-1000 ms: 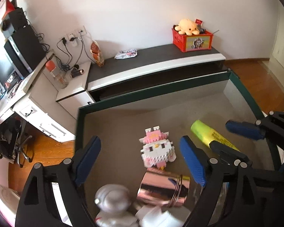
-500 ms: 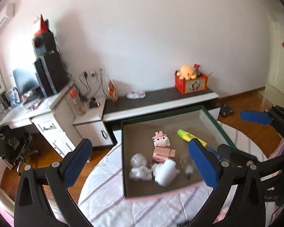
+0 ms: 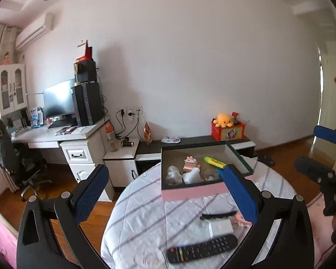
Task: Organize rigid objects
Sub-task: 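Move both tools back toward the objects left on the table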
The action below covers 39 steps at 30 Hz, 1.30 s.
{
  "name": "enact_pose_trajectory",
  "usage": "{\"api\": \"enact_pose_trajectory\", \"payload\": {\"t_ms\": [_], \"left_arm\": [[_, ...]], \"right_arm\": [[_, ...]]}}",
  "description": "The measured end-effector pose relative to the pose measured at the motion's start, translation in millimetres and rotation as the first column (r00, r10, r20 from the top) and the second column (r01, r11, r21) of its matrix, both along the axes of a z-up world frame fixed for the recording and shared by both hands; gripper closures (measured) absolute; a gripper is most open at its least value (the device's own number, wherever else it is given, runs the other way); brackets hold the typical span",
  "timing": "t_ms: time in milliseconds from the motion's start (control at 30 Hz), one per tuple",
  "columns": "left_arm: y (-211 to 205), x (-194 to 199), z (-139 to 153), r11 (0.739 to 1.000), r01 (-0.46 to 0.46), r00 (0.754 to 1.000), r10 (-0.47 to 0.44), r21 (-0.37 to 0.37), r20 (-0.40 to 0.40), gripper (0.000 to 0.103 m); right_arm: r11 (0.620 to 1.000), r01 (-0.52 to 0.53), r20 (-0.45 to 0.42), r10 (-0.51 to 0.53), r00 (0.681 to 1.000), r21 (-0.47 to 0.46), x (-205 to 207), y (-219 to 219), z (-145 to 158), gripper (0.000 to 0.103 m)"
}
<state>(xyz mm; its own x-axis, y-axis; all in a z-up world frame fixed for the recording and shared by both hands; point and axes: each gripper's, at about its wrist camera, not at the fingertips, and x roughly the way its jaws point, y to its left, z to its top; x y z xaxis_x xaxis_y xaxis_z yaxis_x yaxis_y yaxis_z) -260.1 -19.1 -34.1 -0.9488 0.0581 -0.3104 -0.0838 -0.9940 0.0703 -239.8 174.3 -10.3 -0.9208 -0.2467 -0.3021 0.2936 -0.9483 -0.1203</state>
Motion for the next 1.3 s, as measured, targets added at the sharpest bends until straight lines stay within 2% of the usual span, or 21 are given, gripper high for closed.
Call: {"api": "enact_pose_trajectory", "payload": {"t_ms": [233,333,500,700,1033,1300], "left_arm": [[-16.0,70.4,-11.6,0.995,-0.086,0.996,0.088,0.039,-0.035,0.000],[-17.3,93.2,-12.2,0.997,-0.040,0.998,0.044,0.068,-0.054,0.000],[-9.1,109.9,-6.1,0.999,-0.026,0.995,0.029,0.035,-0.092,0.000],[-2.1,106.7,-11.5,1.000,-0.015,0.998,0.016,0.014,-0.064,0.000],[0.0,88.4,-24.0,1.000,-0.008,1.000,0.008,-0.006,-0.019,0.000],[-2.3,57.4,-46.1,1.000,-0.021,0.998,0.022,-0.016,0.066,0.000]], "right_arm": [[0.999,0.033,-0.051,-0.034,0.998,-0.021,67.6,-1.3,-4.8,0.000],[0.999,0.013,-0.045,-0.015,0.999,-0.044,83.8,0.1,-8.6,0.000],[0.998,0.027,-0.053,-0.030,0.998,-0.056,101.1,5.2,-7.7,0.000],[0.998,0.042,-0.044,-0.045,0.998,-0.056,106.2,8.6,-10.5,0.000],[0.997,0.043,-0.001,-0.043,0.999,-0.059,87.3,11.1,-22.8,0.000],[0.996,0.073,0.100,-0.068,0.993,-0.051,46.0,16.2,-52.4,0.000]]}}
